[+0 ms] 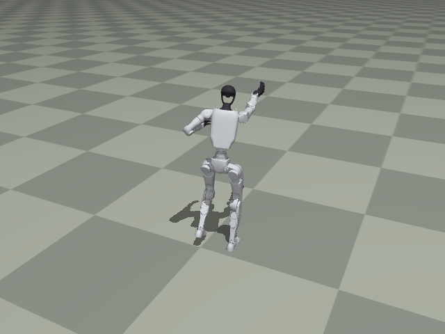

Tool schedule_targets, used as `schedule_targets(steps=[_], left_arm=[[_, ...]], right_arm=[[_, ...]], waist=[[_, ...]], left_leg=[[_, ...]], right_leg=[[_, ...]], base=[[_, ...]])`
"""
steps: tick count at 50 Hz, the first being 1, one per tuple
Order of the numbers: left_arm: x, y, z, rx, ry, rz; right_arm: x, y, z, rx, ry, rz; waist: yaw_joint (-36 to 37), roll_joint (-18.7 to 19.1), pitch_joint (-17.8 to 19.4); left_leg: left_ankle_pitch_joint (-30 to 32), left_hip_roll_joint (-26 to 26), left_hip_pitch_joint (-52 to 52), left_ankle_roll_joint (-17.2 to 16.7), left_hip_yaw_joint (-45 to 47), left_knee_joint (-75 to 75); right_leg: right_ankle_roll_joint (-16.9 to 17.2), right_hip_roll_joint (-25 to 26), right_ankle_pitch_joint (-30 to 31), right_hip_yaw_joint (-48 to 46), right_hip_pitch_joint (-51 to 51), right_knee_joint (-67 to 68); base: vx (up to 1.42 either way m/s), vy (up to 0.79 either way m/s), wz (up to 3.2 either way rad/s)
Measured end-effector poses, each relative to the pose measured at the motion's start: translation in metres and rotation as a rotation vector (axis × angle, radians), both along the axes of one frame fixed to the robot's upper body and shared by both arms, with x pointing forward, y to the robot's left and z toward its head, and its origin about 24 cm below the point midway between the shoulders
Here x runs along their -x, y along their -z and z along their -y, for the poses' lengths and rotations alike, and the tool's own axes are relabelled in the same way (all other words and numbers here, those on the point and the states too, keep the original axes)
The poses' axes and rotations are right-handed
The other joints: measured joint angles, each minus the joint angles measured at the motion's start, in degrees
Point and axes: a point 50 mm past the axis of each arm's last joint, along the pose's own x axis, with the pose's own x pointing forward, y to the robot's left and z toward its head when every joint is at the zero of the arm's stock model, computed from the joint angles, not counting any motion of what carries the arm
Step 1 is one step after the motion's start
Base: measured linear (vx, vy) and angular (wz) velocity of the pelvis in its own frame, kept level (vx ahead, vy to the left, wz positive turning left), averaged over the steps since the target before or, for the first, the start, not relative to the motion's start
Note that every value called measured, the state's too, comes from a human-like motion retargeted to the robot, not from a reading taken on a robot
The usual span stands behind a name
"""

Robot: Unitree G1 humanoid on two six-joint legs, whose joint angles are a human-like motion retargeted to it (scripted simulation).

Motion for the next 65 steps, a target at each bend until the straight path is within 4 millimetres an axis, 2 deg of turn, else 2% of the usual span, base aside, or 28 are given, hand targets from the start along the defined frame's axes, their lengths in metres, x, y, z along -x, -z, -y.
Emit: schedule_targets(steps=[3,6,8,10,12,14,17,20,22,25,27,28,30,32,35,37,39,42,44,46,48,51,54,57,60,61,63,65], left_arm=[[-0.003,0.003,-0.006,0.0,-0.022,-0.009],[-0.004,0.001,-0.012,-0.044,-0.033,-0.001],[-0.002,-0.002,-0.017,-0.081,-0.048,0.008],[-0.001,-0.005,-0.022,-0.126,-0.072,0.013],[-0.003,-0.011,-0.027,-0.168,-0.11,0.028],[-0.007,-0.017,-0.027,-0.185,-0.134,0.049],[-0.011,-0.024,-0.021,-0.167,-0.137,0.088],[-0.019,-0.028,-0.011,-0.118,-0.132,0.151],[-0.022,-0.026,-0.01,-0.063,-0.153,0.182],[-0.009,-0.011,-0.021,0.054,-0.229,0.155],[0.001,-0.006,-0.029,0.066,-0.286,0.144],[0.005,-0.006,-0.033,0.056,-0.312,0.146],[0.011,-0.009,-0.041,0.03,-0.36,0.151],[0.017,-0.009,-0.048,0.015,-0.404,0.143],[0.026,-0.002,-0.056,0.019,-0.457,0.099],[0.03,0.004,-0.059,0.018,-0.477,0.072],[0.03,0.008,-0.062,-0.01,-0.484,0.065],[0.029,0.008,-0.066,-0.071,-0.482,0.07],[0.029,0.008,-0.066,-0.087,-0.472,0.069],[0.027,0.009,-0.065,-0.078,-0.452,0.056],[0.022,0.009,-0.061,-0.064,-0.424,0.041],[0.005,0.002,-0.047,-0.039,-0.36,0.06],[-0.011,-0.009,-0.027,-0.04,-0.276,0.125],[-0.02,-0.018,-0.008,-0.019,-0.206,0.204],[-0.023,-0.033,0.003,0.051,-0.149,0.307],[-0.022,-0.035,0.005,0.08,-0.131,0.317],[-0.018,-0.034,0.007,0.116,-0.096,0.303],[-0.014,-0.027,0.006,0.113,-0.077,0.256]], right_arm=[[-0.002,0.01,0.02,-0.028,0.023,-0.023],[-0.005,0.021,0.031,-0.04,0.028,-0.036],[-0.006,0.022,0.03,-0.027,0.019,-0.026],[-0.007,0.02,0.023,0.006,0.001,-0.02],[-0.005,0.012,0.012,0.031,-0.017,-0.007],[-0.004,0.006,0.002,0.033,-0.035,0.007],[-0.01,0.009,-0.015,0.032,-0.075,0.003],[-0.021,0.02,-0.037,0.051,-0.121,-0.02],[-0.033,0.039,-0.05,0.075,-0.141,-0.057],[-0.061,0.103,-0.06,0.101,-0.137,-0.181],[-0.068,0.127,-0.058,0.109,-0.115,-0.238],[-0.069,0.13,-0.057,0.112,-0.101,-0.251],[-0.067,0.125,-0.053,0.109,-0.073,-0.244],[-0.062,0.111,-0.045,0.102,-0.047,-0.209],[-0.055,0.098,-0.029,0.091,-0.013,-0.17],[-0.052,0.098,-0.013,0.074,0.011,-0.169],[-0.051,0.106,0.008,0.046,0.035,-0.185],[-0.049,0.122,0.033,0.01,0.062,-0.221],[-0.048,0.127,0.042,0.003,0.064,-0.223],[-0.046,0.125,0.043,0.015,0.051,-0.206],[-0.045,0.116,0.037,0.038,0.031,-0.186],[-0.039,0.093,0.026,0.034,0.005,-0.133],[-0.038,0.079,0.012,0.033,-0.026,-0.102],[-0.046,0.086,-0.007,0.08,-0.056,-0.125],[-0.046,0.081,-0.02,0.15,-0.046,-0.14],[-0.047,0.081,-0.022,0.166,-0.035,-0.148],[-0.05,0.087,-0.025,0.191,-0.014,-0.174],[-0.052,0.093,-0.024,0.198,0.006,-0.2]], waist=[[2.6,-1.6,0.0],[4.6,-1.9,-0.4],[5.3,-0.8,0.0],[5.3,0.5,0.6],[4.3,-0.9,1.9],[2.3,-2.6,2.9],[-1.1,-3.1,2.8],[-4.2,-2.0,0.6],[-5.7,-0.5,-2.2],[-7.1,0.9,-11.1],[-6.7,0.2,-13.9],[-6.3,-0.3,-13.9],[-5.0,-0.3,-12.9],[-3.0,0.7,-11.3],[-0.3,1.2,-9.5],[0.9,0.4,-9.3],[1.9,-1.1,-9.8],[3.3,-3.0,-10.8],[4.0,-2.9,-11.1],[4.1,-1.8,-10.8],[3.4,-1.5,-10.1],[-0.6,-3.4,-7.4],[-5.6,-3.5,-6.3],[-9.9,-1.8,-8.5],[-11.9,0.8,-8.7],[-12.2,1.5,-8.7],[-12.6,2.1,-9.2],[-12.3,1.7,-9.5]], left_leg=[[3.1,-1.7,0.5,-2.0,3.1,-17.5],[7.1,-3.9,3.6,-5.4,2.6,-37.2],[10.8,-4.7,6.7,-7.2,-1.3,-46.1],[14.0,-4.7,8.9,-6.7,-5.0,-47.9],[12.3,-5.9,8.5,-3.5,-5.4,-42.3],[6.8,-6.7,7.5,-1.5,-4.5,-34.5],[0.8,-5.9,8.6,-2.4,-3.8,-28.7],[1.9,-4.4,11.5,-5.6,-3.5,-32.2],[5.1,-3.3,14.3,-7.6,-3.1,-36.8],[9.8,-2.9,16.8,-9.3,-3.4,-39.2],[12.0,-4.2,16.0,-7.7,-3.2,-33.6],[12.8,-4.7,14.8,-6.5,-2.9,-28.5],[13.3,-4.3,10.7,-4.0,-1.7,-15.5],[10.8,-2.0,6.5,-2.2,-0.3,-3.8],[4.0,0.7,1.7,-0.2,2.3,4.3],[1.4,1.3,-0.6,-0.1,4.5,0.8],[1.6,0.8,-1.5,-1.5,6.8,-8.7],[5.7,-1.0,0.0,-5.1,8.6,-29.0],[9.5,-2.2,2.6,-8.0,6.0,-41.4],[12.7,-2.7,5.3,-9.5,0.8,-48.0],[13.3,-2.9,6.4,-8.5,-3.0,-46.8],[5.6,-4.4,4.7,-4.5,-4.1,-34.4],[-1.6,-4.5,4.8,-4.2,-5.0,-25.8],[-1.2,-4.1,8.0,-6.9,-5.7,-28.6],[3.3,-3.5,12.5,-9.6,-6.2,-35.2],[4.8,-3.5,13.8,-10.1,-6.6,-36.1],[7.7,-4.3,15.5,-10.1,-7.1,-35.0],[10.1,-5.5,14.5,-8.6,-6.7,-27.7]], right_leg=[[2.5,-1.0,5.3,-0.8,6.7,-8.5],[3.1,-0.6,11.3,0.0,12.2,-13.7],[2.1,1.0,13.7,1.7,13.8,-10.6],[0.2,3.1,14.3,4.0,11.1,1.1],[0.4,3.9,12.8,6.4,4.0,17.8],[1.1,3.7,9.7,7.1,-2.0,29.5],[0.0,1.8,5.1,4.6,-8.4,34.0],[-1.3,-0.6,4.7,0.0,-12.2,22.4],[-0.7,-1.7,6.6,-3.5,-11.4,7.0],[3.5,-1.5,12.1,-4.7,-7.3,-17.8],[4.8,-1.7,16.5,-0.9,-5.3,-24.8],[4.4,-1.9,18.5,1.0,-4.4,-25.9],[1.8,-1.4,18.9,2.9,-3.0,-23.7],[-0.8,0.0,12.6,2.8,-3.3,-15.6],[-0.8,0.5,4.3,1.9,-3.1,-5.0],[1.1,-0.3,3.4,0.7,-1.1,-4.2],[3.2,-1.4,5.5,-0.6,2.2,-7.6],[5.1,-1.9,11.1,-1.4,7.3,-13.7],[5.0,-0.8,14.5,-1.1,9.4,-13.8],[3.3,1.1,16.2,-0.8,8.8,-6.8],[1.4,2.6,15.7,-0.3,3.3,8.8],[1.5,2.8,10.9,0.7,-7.1,31.7],[0.7,1.3,6.5,-1.0,-14.0,39.7],[-0.3,-1.2,5.8,-3.9,-17.6,30.8],[0.2,-3.2,8.1,-8.1,-16.3,9.3],[1.4,-3.2,9.6,-8.8,-14.3,0.9],[3.8,-2.9,13.4,-8.0,-10.0,-13.4],[4.3,-2.8,16.9,-4.9,-6.5,-20.0]], base=[[0.79,-0.07,0.02],[0.81,-0.01,-0.15],[0.79,0.04,-0.41],[0.73,0.04,-0.51],[0.67,0.01,-0.32],[0.69,-0.01,-0.03],[0.71,0.0,0.0],[0.73,0.01,-0.03],[0.78,-0.01,-0.12],[0.87,-0.07,-0.09],[0.86,-0.13,-0.12],[0.82,-0.14,-0.16],[0.78,-0.12,-0.23],[0.76,-0.09,-0.28],[0.77,-0.05,-0.03],[0.78,-0.04,0.33],[0.79,-0.03,0.48],[0.8,0.0,0.27],[0.81,0.05,-0.11],[0.78,0.08,-0.31],[0.72,0.07,-0.26],[0.69,0.03,0.31],[0.72,0.02,0.56],[0.75,0.01,0.34],[0.77,-0.03,0.14],[0.82,-0.09,0.13],[0.85,-0.13,0.19],[0.84,-0.18,0.15]])
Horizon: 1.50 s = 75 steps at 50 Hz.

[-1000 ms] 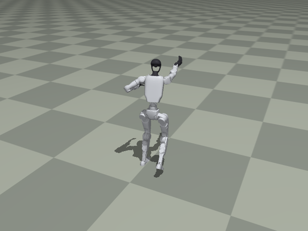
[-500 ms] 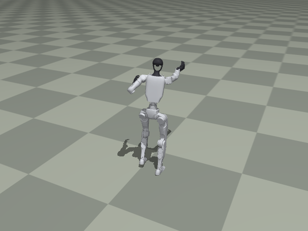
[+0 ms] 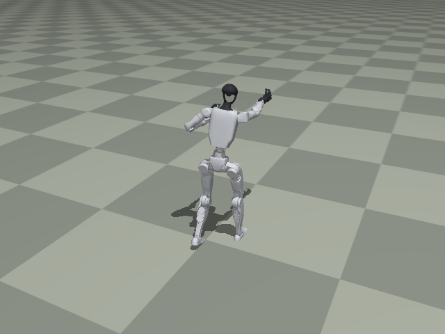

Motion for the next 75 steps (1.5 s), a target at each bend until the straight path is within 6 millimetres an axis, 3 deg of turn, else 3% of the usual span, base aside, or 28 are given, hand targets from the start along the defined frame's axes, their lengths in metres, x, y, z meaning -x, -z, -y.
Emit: schedule_targets(steps=[2,4,7,10,12,15,17,19,21,25,28,30,33,37,40,44,47,50,53,56,60,62,65,68,72,75], left_arm=[[0.004,0.007,-0.006,-0.022,-0.014,-0.052],[0.008,0.016,-0.015,-0.028,-0.056,-0.114],[0.019,0.038,-0.029,0.013,-0.135,-0.235],[0.031,0.061,-0.042,0.074,-0.207,-0.348],[0.037,0.068,-0.049,0.068,-0.259,-0.372],[0.047,0.06,-0.062,-0.017,-0.359,-0.32],[0.051,0.045,-0.07,-0.113,-0.424,-0.241],[0.05,0.027,-0.075,-0.214,-0.463,-0.159],[0.041,0.008,-0.076,-0.291,-0.474,-0.076],[0.016,-0.024,-0.061,-0.316,-0.395,0.066],[-0.001,-0.032,-0.039,-0.27,-0.276,0.125],[-0.01,-0.027,-0.024,-0.252,-0.189,0.119],[-0.012,-0.005,-0.009,-0.228,-0.085,0.026],[-0.002,0.013,-0.007,-0.202,-0.035,-0.084],[0.009,0.024,-0.02,-0.152,-0.065,-0.184],[0.028,0.045,-0.042,-0.082,-0.176,-0.319],[0.041,0.058,-0.055,-0.064,-0.263,-0.376],[0.046,0.065,-0.064,-0.087,-0.328,-0.394],[0.05,0.068,-0.069,-0.127,-0.36,-0.406],[0.049,0.067,-0.071,-0.186,-0.361,-0.411],[0.025,0.047,-0.062,-0.25,-0.318,-0.312],[0.012,0.03,-0.049,-0.255,-0.272,-0.209],[-0.01,0.002,-0.025,-0.242,-0.201,-0.029],[-0.019,-0.015,-0.009,-0.197,-0.136,0.083],[-0.014,-0.011,-0.003,-0.158,-0.076,0.071],[-0.005,0.005,-0.012,-0.175,-0.079,-0.033]], right_arm=[[0.002,-0.004,0.004,-0.015,0.019,0.009],[0.007,-0.013,0.009,-0.043,0.034,0.039],[0.012,-0.018,0.019,-0.095,0.059,0.074],[0.013,-0.008,0.042,-0.13,0.109,0.065],[0.014,0.006,0.06,-0.127,0.146,0.036],[0.015,0.02,0.078,-0.087,0.171,0.001],[0.017,0.021,0.083,-0.048,0.169,-0.008],[0.019,0.017,0.086,-0.013,0.159,-0.019],[0.023,0.008,0.087,-0.008,0.148,-0.019],[0.025,-0.009,0.077,-0.075,0.095,0.017],[0.016,-0.007,0.055,-0.111,0.027,0.023],[0.006,0.004,0.038,-0.115,-0.021,0.011],[-0.009,0.04,0.018,-0.104,-0.055,-0.047],[-0.013,0.045,0.009,-0.056,-0.03,-0.077],[-0.007,0.028,0.012,-0.073,-0.004,-0.03],[0.003,0.011,0.028,-0.159,0.018,0.043],[0.007,0.017,0.05,-0.231,0.046,0.06],[0.009,0.035,0.073,-0.263,0.081,0.044],[0.009,0.046,0.081,-0.234,0.086,0.024],[0.006,0.045,0.072,-0.169,0.053,0.005],[0.008,0.024,0.06,-0.137,0.004,0.015],[0.007,0.021,0.054,-0.148,-0.017,0.012],[0.002,0.021,0.041,-0.164,-0.054,0.0],[-0.007,0.031,0.018,-0.133,-0.101,-0.037],[-0.016,0.048,-0.006,-0.034,-0.121,-0.094],[-0.015,0.045,-0.004,0.012,-0.06,-0.096]], waist=[[1.4,0.1,1.0],[3.7,0.5,2.4],[8.3,0.3,3.8],[14.0,-1.5,3.6],[17.5,-3.7,3.1],[20.4,-6.2,2.6],[20.3,-6.3,2.9],[19.3,-6.5,3.5],[17.3,-7.8,4.8],[11.7,-8.4,6.2],[7.2,-6.6,5.6],[4.8,-5.0,3.4],[2.5,-3.7,-2.2],[2.9,-5.0,-2.5],[6.0,-4.1,-1.5],[10.8,-4.1,0.2],[14.5,-6.0,0.3],[18.2,-8.3,0.1],[19.9,-8.4,0.0],[19.4,-7.8,1.0],[16.1,-9.3,4.1],[13.7,-8.7,4.1],[9.1,-6.8,2.7],[4.7,-4.5,0.0],[1.7,-3.8,-2.7],[2.7,-4.3,-2.9]], left_leg=[[0.8,0.6,-4.2,2.0,1.4,12.8],[-1.1,2.3,-8.4,3.6,3.2,24.6],[-6.7,4.0,-13.1,5.1,5.6,32.3],[-8.9,4.3,-15.5,5.0,8.0,24.7],[-6.8,3.8,-15.2,4.1,9.8,12.3],[-1.9,2.5,-12.6,1.1,10.1,-9.1],[1.4,1.9,-10.4,-0.2,7.0,-17.1],[1.6,1.4,-9.5,0.8,4.0,-16.6],[-2.4,0.3,-10.2,3.6,2.5,-9.5],[-11.9,0.5,-9.8,5.2,0.9,1.9],[-10.6,2.0,-5.0,3.0,0.0,-2.0],[-7.0,3.0,-1.5,1.3,-0.2,-6.3],[-1.0,3.4,1.5,-0.6,-1.2,-8.6],[2.2,0.8,-0.4,2.1,-1.8,6.8],[-1.0,2.2,-6.5,4.5,-0.3,25.1],[-8.9,4.9,-12.5,7.0,3.2,31.2],[-9.1,4.1,-14.4,5.7,4.6,19.0],[-3.9,2.8,-13.5,2.9,5.9,-1.5],[2.6,2.9,-10.7,0.2,5.4,-17.4],[4.7,2.5,-8.8,1.0,2.5,-18.1],[-6.6,0.4,-9.7,5.2,1.8,-2.7],[-10.2,0.5,-8.5,5.0,1.3,0.5],[-10.2,1.4,-5.3,2.7,-0.2,-1.8],[-5.7,2.8,-0.9,0.1,-1.1,-8.3],[-0.2,2.0,1.9,-0.3,-2.5,-7.2],[2.1,0.2,-2.3,2.1,-3.4,8.0]], right_leg=[[-2.3,0.7,-1.2,1.8,1.8,1.9],[-4.3,1.6,-6.8,2.1,2.5,8.4],[-3.5,2.1,-13.5,2.7,4.1,15.5],[-0.4,1.9,-13.4,3.7,7.9,13.8],[1.2,1.4,-10.5,4.5,11.1,9.9],[1.8,1.4,-6.5,5.4,14.8,7.1],[0.8,2.5,-5.5,5.5,15.3,12.1],[-0.6,3.4,-6.0,5.4,12.2,24.1],[-1.2,3.1,-8.3,5.1,6.4,39.3],[-2.3,2.2,-14.2,3.2,-2.7,54.4],[-2.9,2.5,-14.0,2.3,-5.9,46.4],[-3.1,2.6,-11.8,1.9,-6.6,35.0],[-1.4,2.2,-6.6,1.8,-4.4,12.2],[-0.7,1.4,0.6,6.9,-0.1,-0.5],[-4.4,3.6,-4.7,8.4,-0.4,9.3],[-3.8,4.4,-15.2,8.0,0.9,21.3],[-1.1,3.1,-14.2,7.8,6.1,17.6],[1.0,1.7,-9.2,8.0,12.1,10.6],[0.7,2.6,-5.0,9.2,15.8,10.5],[-1.4,4.5,-5.4,10.8,13.4,24.9],[-3.3,2.8,-13.3,9.3,4.0,48.8],[-4.6,1.5,-15.8,6.9,0.8,51.3],[-4.7,1.5,-16.5,4.6,-2.5,44.0],[-2.2,2.8,-11.2,5.1,-2.9,25.6],[0.7,1.8,-1.8,6.7,-0.5,2.9],[-0.6,1.8,2.5,9.1,2.0,-1.4]], base=[[0.8,-0.18,-0.08],[0.79,-0.16,-0.34],[0.82,-0.11,-0.49],[0.84,-0.06,-0.54],[0.85,-0.01,-0.42],[0.85,0.04,-0.21],[0.82,0.07,0.04],[0.78,0.06,0.24],[0.75,0.02,0.48],[0.78,-0.02,0.56],[0.79,-0.05,0.38],[0.82,-0.07,0.14],[0.88,-0.12,-0.02],[0.89,-0.16,-0.19],[0.85,-0.12,-0.49],[0.85,-0.05,-0.28],[0.85,0.0,0.01],[0.84,0.05,0.04],[0.82,0.11,-0.06],[0.78,0.13,-0.11],[0.73,0.08,0.22],[0.73,0.04,0.46],[0.73,0.0,0.57],[0.75,-0.06,0.35],[0.8,-0.14,0.0],[0.81,-0.18,-0.24]])
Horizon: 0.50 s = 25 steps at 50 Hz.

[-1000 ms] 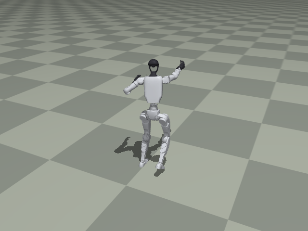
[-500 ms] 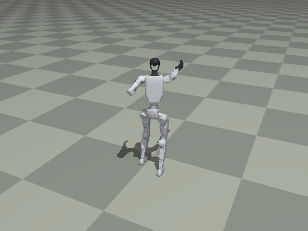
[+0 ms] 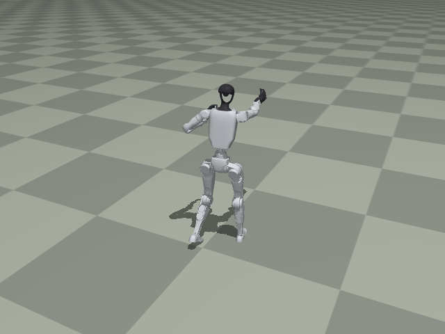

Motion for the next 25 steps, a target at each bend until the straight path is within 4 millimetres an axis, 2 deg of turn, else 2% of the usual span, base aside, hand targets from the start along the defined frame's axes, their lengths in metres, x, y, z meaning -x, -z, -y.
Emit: schedule_targets(steps=[3,5,7,9,12,15,18,20,22,25], left_arm=[[0.014,0.021,-0.022,-0.02,-0.092,-0.147],[0.027,0.04,-0.037,-0.017,-0.17,-0.264],[0.041,0.058,-0.051,0.009,-0.243,-0.365],[0.054,0.071,-0.061,0.033,-0.299,-0.428],[0.064,0.081,-0.067,0.051,-0.348,-0.457],[0.066,0.082,-0.065,0.054,-0.345,-0.448],[0.059,0.079,-0.058,0.036,-0.289,-0.435],[0.045,0.072,-0.051,0.005,-0.237,-0.406],[0.028,0.057,-0.041,-0.021,-0.18,-0.336],[0.006,0.027,-0.022,-0.03,-0.107,-0.18]], right_arm=[[0.012,-0.031,0.014,-0.023,0.09,0.094],[0.022,-0.05,0.023,-0.053,0.133,0.161],[0.029,-0.06,0.034,-0.086,0.158,0.201],[0.032,-0.058,0.048,-0.117,0.179,0.209],[0.031,-0.04,0.069,-0.142,0.204,0.176],[0.028,-0.021,0.078,-0.144,0.203,0.141],[0.023,-0.015,0.073,-0.122,0.173,0.116],[0.022,-0.02,0.067,-0.111,0.15,0.108],[0.022,-0.03,0.059,-0.118,0.127,0.114],[0.021,-0.04,0.043,-0.123,0.081,0.116]], waist=[[3.7,0.9,2.4],[6.6,1.1,4.2],[9.6,0.5,5.0],[12.8,-0.8,4.7],[16.6,-3.0,3.2],[18.5,-3.6,1.6],[18.1,-2.5,0.8],[16.8,-3.1,1.4],[14.4,-3.9,2.9],[10.4,-3.1,4.2]], left_leg=[[-3.5,1.2,-7.1,2.3,1.2,18.5],[-7.6,2.4,-10.7,3.8,2.9,25.2],[-10.1,3.1,-13.2,4.5,4.8,24.4],[-9.9,2.9,-14.1,4.0,6.4,16.7],[-7.0,2.1,-12.5,1.5,8.1,-3.0],[-2.8,2.4,-8.4,-2.0,8.7,-22.4],[1.9,3.0,-5.7,-1.9,6.5,-26.6],[-0.2,2.0,-6.1,0.6,5.5,-21.3],[-6.4,0.9,-7.0,2.4,5.1,-13.3],[-11.8,1.1,-5.7,2.1,4.6,-8.3]], right_leg=[[-3.8,2.4,-7.6,1.4,-0.1,10.2],[-4.2,3.4,-13.4,2.0,0.1,16.9],[-2.7,3.3,-15.8,2.7,1.7,19.1],[-0.5,2.6,-15.0,3.2,4.8,16.5],[2.2,1.4,-10.5,3.7,10.5,9.4],[2.8,2.0,-6.4,4.5,14.7,7.0],[1.0,4.6,-6.7,5.2,12.8,19.4],[0.5,5.2,-9.8,5.4,7.4,34.3],[0.4,4.5,-13.8,4.4,2.1,45.7],[-1.4,2.2,-17.5,0.8,-3.7,50.4]], base=[[0.78,-0.14,-0.54],[0.78,-0.08,-0.61],[0.81,-0.04,-0.53],[0.83,-0.01,-0.42],[0.84,0.04,-0.25],[0.83,0.11,-0.19],[0.77,0.14,-0.11],[0.7,0.11,0.13],[0.69,0.06,0.4],[0.7,0.02,0.37]])
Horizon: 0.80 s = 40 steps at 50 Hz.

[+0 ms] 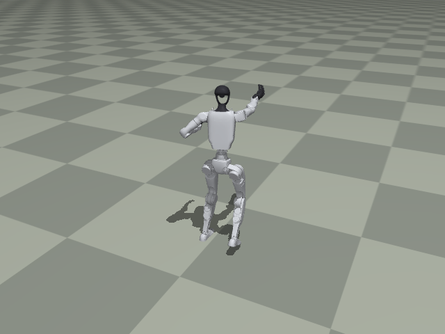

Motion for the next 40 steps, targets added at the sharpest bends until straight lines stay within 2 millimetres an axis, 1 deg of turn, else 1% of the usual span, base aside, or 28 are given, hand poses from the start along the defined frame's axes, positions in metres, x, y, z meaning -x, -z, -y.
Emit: schedule_targets(steps=[2,5,7,8,10,12,13,15,17,18,20,22,25,27,28,30,32,33,35,37,38,40], left_arm=[[-0.007,-0.019,0.012,0.023,0.035,0.116],[-0.006,-0.04,0.026,0.084,0.082,0.262],[-0.001,-0.046,0.032,0.112,0.115,0.309],[0.002,-0.046,0.035,0.117,0.13,0.316],[0.006,-0.042,0.038,0.105,0.144,0.304],[0.008,-0.034,0.034,0.072,0.116,0.255],[0.009,-0.028,0.03,0.05,0.084,0.221],[0.014,-0.012,0.018,0.002,-0.001,0.132],[0.023,0.01,0.003,-0.03,-0.095,0.014],[0.03,0.021,-0.005,-0.037,-0.138,-0.049],[0.045,0.04,-0.018,-0.037,-0.212,-0.164],[0.057,0.054,-0.03,-0.027,-0.266,-0.242],[0.068,0.062,-0.043,-0.004,-0.313,-0.295],[0.068,0.064,-0.045,0.016,-0.31,-0.298],[0.066,0.065,-0.044,0.024,-0.298,-0.295],[0.058,0.065,-0.04,0.028,-0.26,-0.285],[0.04,0.058,-0.034,0.021,-0.212,-0.244],[0.03,0.052,-0.029,0.015,-0.187,-0.209],[0.01,0.034,-0.016,0.006,-0.137,-0.11],[-0.003,0.011,0.002,-0.005,-0.085,0.025],[-0.006,-0.001,0.011,-0.011,-0.059,0.096],[-0.003,-0.02,0.026,-0.02,-0.001,0.223]], right_arm=[[-0.006,0.003,-0.019,0.019,-0.051,-0.015],[-0.017,0.019,-0.053,0.071,-0.147,-0.052],[-0.022,0.033,-0.072,0.111,-0.203,-0.082],[-0.024,0.04,-0.079,0.13,-0.222,-0.097],[-0.026,0.047,-0.086,0.158,-0.232,-0.116],[-0.025,0.043,-0.082,0.155,-0.195,-0.105],[-0.023,0.037,-0.079,0.146,-0.168,-0.088],[-0.018,0.021,-0.07,0.124,-0.109,-0.04],[-0.012,0.007,-0.06,0.106,-0.051,0.002],[-0.01,0.003,-0.054,0.098,-0.024,0.015],[-0.007,0.002,-0.038,0.088,0.025,0.023],[-0.007,0.01,-0.022,0.088,0.058,0.003],[-0.009,0.03,-0.003,0.099,0.069,-0.042],[-0.011,0.043,0.001,0.112,0.054,-0.068],[-0.012,0.048,0.002,0.118,0.044,-0.079],[-0.015,0.055,0.001,0.123,0.024,-0.105],[-0.016,0.054,-0.001,0.099,0.015,-0.116],[-0.015,0.052,-0.001,0.079,0.012,-0.114],[-0.015,0.046,-0.004,0.043,0.004,-0.104],[-0.016,0.043,-0.012,0.039,-0.02,-0.1],[-0.018,0.045,-0.019,0.05,-0.04,-0.105],[-0.023,0.053,-0.035,0.094,-0.096,-0.127]], waist=[[-3.0,1.6,-0.6],[-7.7,4.5,-2.6],[-10.5,5.6,-3.6],[-11.5,5.7,-3.9],[-12.4,5.3,-3.8],[-11.4,5.2,-3.0],[-10.3,5.4,-2.4],[-7.4,6.0,-0.6],[-4.1,5.7,1.1],[-2.4,5.4,1.7],[1.3,4.3,2.1],[5.0,3.0,1.9],[8.9,1.0,1.1],[9.5,1.0,0.4],[9.3,1.3,0.0],[8.4,1.8,-0.4],[6.5,0.9,0.5],[5.3,0.4,1.3],[2.9,0.2,2.7],[0.8,0.9,3.3],[-0.2,1.3,3.1],[-2.1,2.1,1.7]], left_leg=[[1.0,0.9,2.8,-1.5,-0.3,-2.8],[5.6,2.5,7.2,-3.8,-0.8,-8.9],[8.4,2.5,9.0,-4.1,-1.7,-9.6],[9.5,2.0,9.3,-3.7,-2.3,-8.2],[11.2,0.4,8.4,-1.9,-3.7,-1.3],[12.1,-1.0,4.7,0.4,-4.9,10.9],[12.0,-1.4,2.4,1.3,-5.3,17.4],[9.8,-1.5,-2.0,2.9,-5.4,28.8],[6.1,-1.3,-5.8,4.6,-4.0,34.7],[4.6,-1.1,-7.4,5.2,-3.1,35.3],[2.9,-0.8,-9.5,5.4,-1.4,31.7],[3.7,-0.6,-9.7,3.9,-0.2,21.3],[7.6,0.0,-7.1,0.6,1.4,-0.2],[11.6,0.5,-4.4,-2.2,0.7,-12.9],[13.8,0.7,-3.1,-3.2,-0.5,-17.2],[16.1,0.5,-1.7,-3.5,-3.0,-19.5],[13.4,-1.3,-2.2,-0.6,-4.3,-13.6],[10.3,-2.3,-2.7,0.8,-4.6,-9.1],[4.1,-3.2,-3.0,2.1,-4.9,-1.3],[0.9,-2.8,-1.4,1.7,-5.2,1.1],[0.6,-2.3,-0.1,1.1,-5.2,0.4],[2.0,-1.2,2.8,-0.8,-4.9,-3.3]], right_leg=[[-1.0,-1.4,0.4,-2.6,-2.1,-6.5],[-0.5,-2.1,4.4,-5.8,-2.1,-25.6],[1.3,-2.3,7.9,-5.8,0.0,-39.4],[2.2,-2.5,9.5,-4.9,1.1,-44.7],[3.0,-2.9,13.7,-2.2,3.7,-51.4],[1.3,-2.7,15.7,-0.1,5.3,-50.7],[-0.4,-2.1,14.3,0.3,5.4,-47.8],[-3.1,-0.5,7.7,0.9,4.4,-38.7],[-3.5,0.1,1.7,1.8,3.5,-30.8],[-3.0,0.0,0.2,2.2,3.8,-28.8],[-1.2,-0.3,-0.3,3.0,5.6,-28.7],[1.1,-0.9,1.8,3.8,8.8,-32.5],[3.5,-1.6,6.8,5.1,13.7,-38.3],[3.7,-0.7,9.4,5.9,15.6,-37.7],[3.5,0.1,10.2,6.2,15.8,-35.3],[2.8,2.1,10.7,6.8,13.5,-25.1],[2.9,2.8,9.2,6.9,8.6,-10.9],[2.9,2.8,7.8,6.5,6.3,-4.8],[2.1,2.2,4.5,4.6,2.5,3.5],[0.0,1.1,2.5,2.2,-0.4,4.0],[-1.0,0.6,2.2,1.2,-1.5,1.7],[-2.6,-0.4,2.8,-1.1,-3.1,-7.5]], base=[[0.7,-0.01,0.24],[0.73,-0.04,0.23],[0.78,-0.1,0.29],[0.79,-0.14,0.29],[0.79,-0.17,0.22],[0.76,-0.17,-0.04],[0.73,-0.16,-0.32],[0.73,-0.13,-0.54],[0.74,-0.08,-0.59],[0.75,-0.05,-0.55],[0.78,-0.02,-0.51],[0.79,0.02,-0.47],[0.8,0.08,-0.3],[0.79,0.15,-0.06],[0.77,0.18,0.05],[0.74,0.17,0.17],[0.7,0.13,0.43],[0.69,0.1,0.55],[0.69,0.07,0.5],[0.69,0.04,0.25],[0.69,0.03,0.04],[0.69,0.02,-0.15]])
